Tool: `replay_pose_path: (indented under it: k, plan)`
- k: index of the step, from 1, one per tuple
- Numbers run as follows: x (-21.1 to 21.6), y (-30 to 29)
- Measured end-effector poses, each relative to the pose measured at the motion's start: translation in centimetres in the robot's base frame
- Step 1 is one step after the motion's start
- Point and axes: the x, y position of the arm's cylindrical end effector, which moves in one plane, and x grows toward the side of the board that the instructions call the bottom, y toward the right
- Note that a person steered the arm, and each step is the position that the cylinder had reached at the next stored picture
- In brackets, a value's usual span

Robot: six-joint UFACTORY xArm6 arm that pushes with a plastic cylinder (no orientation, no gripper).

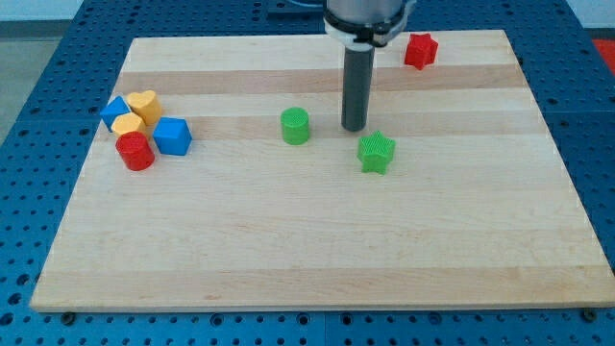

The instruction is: Move green circle into blue cube

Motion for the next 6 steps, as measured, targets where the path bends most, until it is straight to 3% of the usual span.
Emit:
replay_pose_path:
  k: [1,3,5,6]
  plan:
    - [-0.3,-5.1]
    - [4.7,-13.9]
    - [5.1,-10.9]
    - [7.9,-11.3]
